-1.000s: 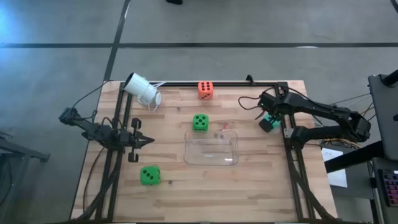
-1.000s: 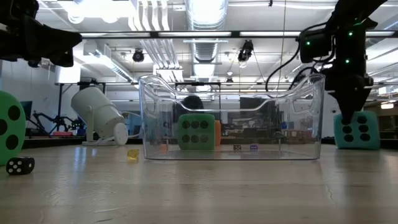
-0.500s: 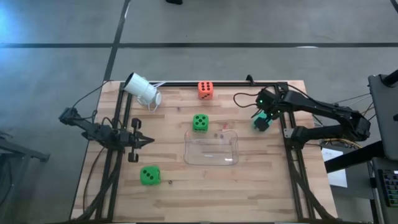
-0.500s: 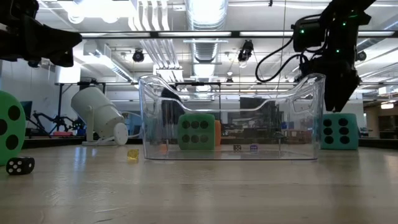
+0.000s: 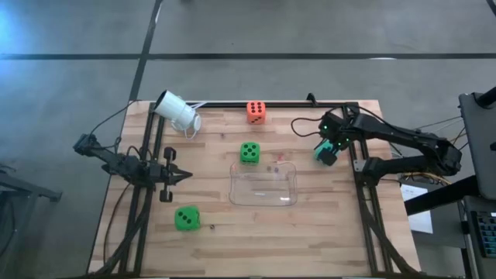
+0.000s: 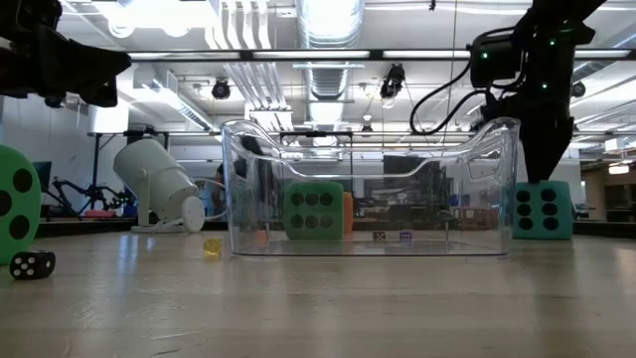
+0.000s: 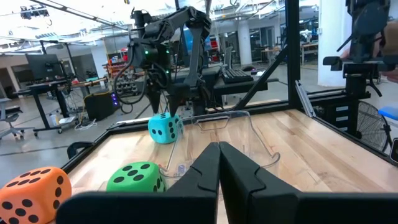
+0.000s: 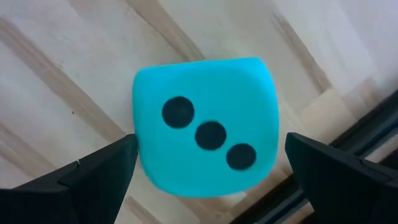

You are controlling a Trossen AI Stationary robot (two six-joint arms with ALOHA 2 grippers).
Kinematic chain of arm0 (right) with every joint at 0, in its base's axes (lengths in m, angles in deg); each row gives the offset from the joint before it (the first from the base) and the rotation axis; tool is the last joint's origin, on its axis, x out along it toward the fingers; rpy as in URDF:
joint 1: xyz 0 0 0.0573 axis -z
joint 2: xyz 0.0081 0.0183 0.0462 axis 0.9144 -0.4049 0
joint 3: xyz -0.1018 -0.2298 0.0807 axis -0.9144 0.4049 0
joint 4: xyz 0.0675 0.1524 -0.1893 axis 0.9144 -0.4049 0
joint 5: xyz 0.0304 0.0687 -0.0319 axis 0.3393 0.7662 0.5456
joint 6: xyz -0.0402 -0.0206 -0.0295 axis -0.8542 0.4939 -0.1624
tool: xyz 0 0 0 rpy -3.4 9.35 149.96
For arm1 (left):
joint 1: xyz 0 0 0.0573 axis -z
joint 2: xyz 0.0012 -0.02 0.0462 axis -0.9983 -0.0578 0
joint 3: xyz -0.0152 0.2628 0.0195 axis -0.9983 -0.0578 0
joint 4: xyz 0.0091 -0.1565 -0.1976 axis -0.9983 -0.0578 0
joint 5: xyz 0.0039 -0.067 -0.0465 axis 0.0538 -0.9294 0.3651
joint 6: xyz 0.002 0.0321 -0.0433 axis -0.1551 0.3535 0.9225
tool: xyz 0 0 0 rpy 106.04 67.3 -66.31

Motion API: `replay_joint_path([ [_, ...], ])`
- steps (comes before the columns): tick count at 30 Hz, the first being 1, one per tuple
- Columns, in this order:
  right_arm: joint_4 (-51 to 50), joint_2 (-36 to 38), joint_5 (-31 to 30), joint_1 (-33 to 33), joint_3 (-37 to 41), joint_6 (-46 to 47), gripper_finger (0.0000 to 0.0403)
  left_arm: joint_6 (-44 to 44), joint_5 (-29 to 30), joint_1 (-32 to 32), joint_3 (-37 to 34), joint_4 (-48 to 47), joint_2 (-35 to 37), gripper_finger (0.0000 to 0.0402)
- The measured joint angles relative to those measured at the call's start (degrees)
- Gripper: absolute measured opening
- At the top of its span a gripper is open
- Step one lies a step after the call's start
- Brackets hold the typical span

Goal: Pick & Place Dice
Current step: Put the large light blue die into the transparent bin

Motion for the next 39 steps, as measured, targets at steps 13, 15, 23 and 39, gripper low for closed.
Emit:
replay_joint_path([
  [13,0.97,-3.77,-0.07,0.00,0.40,-0.15,0.0400,-0.01,0.00,-0.02,0.00,0.02,0.00,0.0010],
  [15,1.36,-4.66,-0.06,0.00,0.40,-0.16,0.0400,-0.01,0.00,0.00,0.02,0.02,0.00,0.0010],
  [23,3.57,-6.36,0.54,0.02,0.40,-0.35,0.0400,-0.01,0.00,-0.02,0.02,0.02,0.00,0.0010],
  [39,3.92,-6.34,1.77,0.04,0.73,0.23,0.0323,0.00,0.00,-0.02,0.01,0.02,0.00,0.0010],
])
